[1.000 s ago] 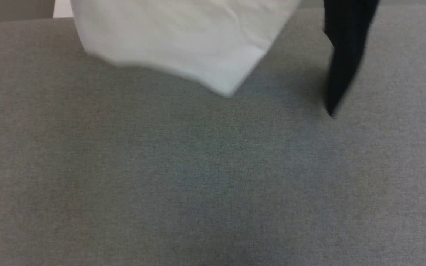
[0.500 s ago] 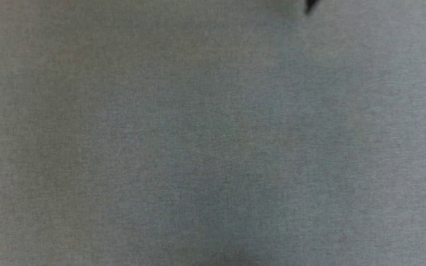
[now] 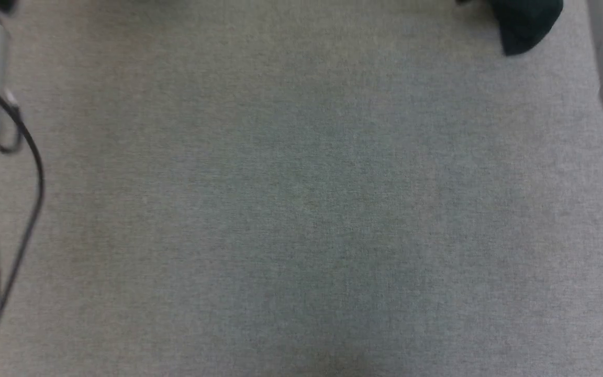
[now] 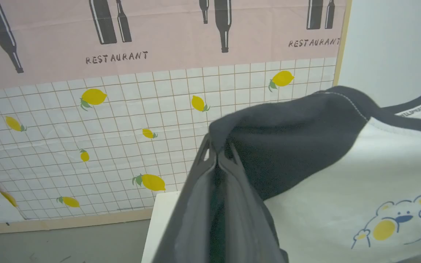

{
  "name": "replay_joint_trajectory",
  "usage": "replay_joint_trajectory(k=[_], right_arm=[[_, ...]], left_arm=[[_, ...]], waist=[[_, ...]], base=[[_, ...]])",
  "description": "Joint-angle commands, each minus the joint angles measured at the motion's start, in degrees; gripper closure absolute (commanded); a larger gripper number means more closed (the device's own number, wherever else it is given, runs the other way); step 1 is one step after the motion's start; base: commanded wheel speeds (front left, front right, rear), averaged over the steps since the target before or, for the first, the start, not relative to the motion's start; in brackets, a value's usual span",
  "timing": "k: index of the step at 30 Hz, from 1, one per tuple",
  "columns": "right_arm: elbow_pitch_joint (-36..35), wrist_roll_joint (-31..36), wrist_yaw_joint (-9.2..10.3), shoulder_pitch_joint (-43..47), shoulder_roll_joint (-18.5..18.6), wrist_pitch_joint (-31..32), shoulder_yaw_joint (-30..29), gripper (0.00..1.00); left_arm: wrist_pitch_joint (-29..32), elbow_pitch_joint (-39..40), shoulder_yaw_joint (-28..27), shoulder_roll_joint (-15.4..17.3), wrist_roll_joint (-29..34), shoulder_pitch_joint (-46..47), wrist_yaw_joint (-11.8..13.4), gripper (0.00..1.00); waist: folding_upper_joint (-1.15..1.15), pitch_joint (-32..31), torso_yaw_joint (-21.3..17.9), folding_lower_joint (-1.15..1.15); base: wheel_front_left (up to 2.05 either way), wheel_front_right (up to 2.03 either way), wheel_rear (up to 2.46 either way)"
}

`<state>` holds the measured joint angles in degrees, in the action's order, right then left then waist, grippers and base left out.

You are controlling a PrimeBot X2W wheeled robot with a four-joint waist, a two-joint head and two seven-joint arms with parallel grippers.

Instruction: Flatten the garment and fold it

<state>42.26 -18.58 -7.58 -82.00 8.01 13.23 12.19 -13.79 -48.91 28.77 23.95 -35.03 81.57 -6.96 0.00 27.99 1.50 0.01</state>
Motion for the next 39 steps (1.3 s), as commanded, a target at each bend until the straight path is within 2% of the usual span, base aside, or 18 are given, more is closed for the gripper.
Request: replay_joint_trajectory(k=[1, 7, 14, 17, 19, 25, 28, 35, 39], right_arm=[[-1.6, -2.3, 0.09, 3.4, 1.1, -1.0, 0.5, 1.00], [-9.3, -10.4, 0.09, 21.0, 5.4, -2.3, 2.2, 1.00], [-19.3, -15.2, 0.09, 44.8, 9.9, 2.1, 3.4, 1.00], [-23.4, -16.6, 0.09, 54.5, 10.7, 5.2, 2.9, 1.00], [-26.0, -15.2, 0.09, 59.5, 12.3, 7.0, 3.5, 1.00], [-29.9, -12.6, 0.09, 70.3, 13.3, 10.9, 1.7, 1.00], [-31.6, -12.9, 0.09, 74.5, 13.8, 15.3, 1.8, 1.00], [-36.9, -13.6, 0.09, 80.6, 16.7, 26.3, 4.8, 1.00], [-38.1, -13.1, 0.09, 82.1, 16.9, 31.9, 5.9, 1.00]], left_arm=[[-0.5, 0.6, 0.3, -0.6, -1.4, -2.8, -0.3, 1.00], [-1.1, 6.2, 1.5, -1.8, -4.8, -17.0, -0.5, 1.00], [-1.2, 20.4, 1.4, -1.9, -9.5, -39.8, -0.3, 1.00], [-0.6, 25.1, 1.5, -1.5, -12.1, -51.1, 1.7, 1.00], [0.5, 27.5, 2.0, -0.7, -13.4, -57.3, 3.2, 1.00], [8.5, 32.2, 5.0, 3.2, -16.1, -70.3, 6.4, 1.00], [13.6, 34.0, 6.6, 5.4, -17.1, -74.4, 8.1, 1.00], [28.3, 36.9, 9.0, 9.7, -20.9, -80.3, 15.3, 1.00], [34.1, 38.5, 9.8, 9.8, -23.4, -81.5, 17.7, 1.00]], waist=[[0.00, -4.2, 1.5, -0.01], [0.00, -12.8, 2.8, -0.01], [0.00, -20.3, 2.4, -0.01], [0.00, -22.2, 1.9, -0.01], [0.00, -23.1, 1.6, -0.01], [0.00, -24.9, 1.2, -0.01], [0.00, -26.0, 1.2, -0.01], [0.00, -27.5, 1.0, -0.01], [0.00, -27.0, 1.1, -0.01]], base=[[0.00, 0.00, 0.00], [0.00, 0.00, 0.00], [0.00, 0.00, 0.00], [0.00, 0.00, 0.00], [0.00, 0.00, 0.00], [0.00, 0.00, 0.00], [0.00, 0.00, 0.00], [0.00, 0.00, 0.00], [0.00, 0.00, 0.00]])
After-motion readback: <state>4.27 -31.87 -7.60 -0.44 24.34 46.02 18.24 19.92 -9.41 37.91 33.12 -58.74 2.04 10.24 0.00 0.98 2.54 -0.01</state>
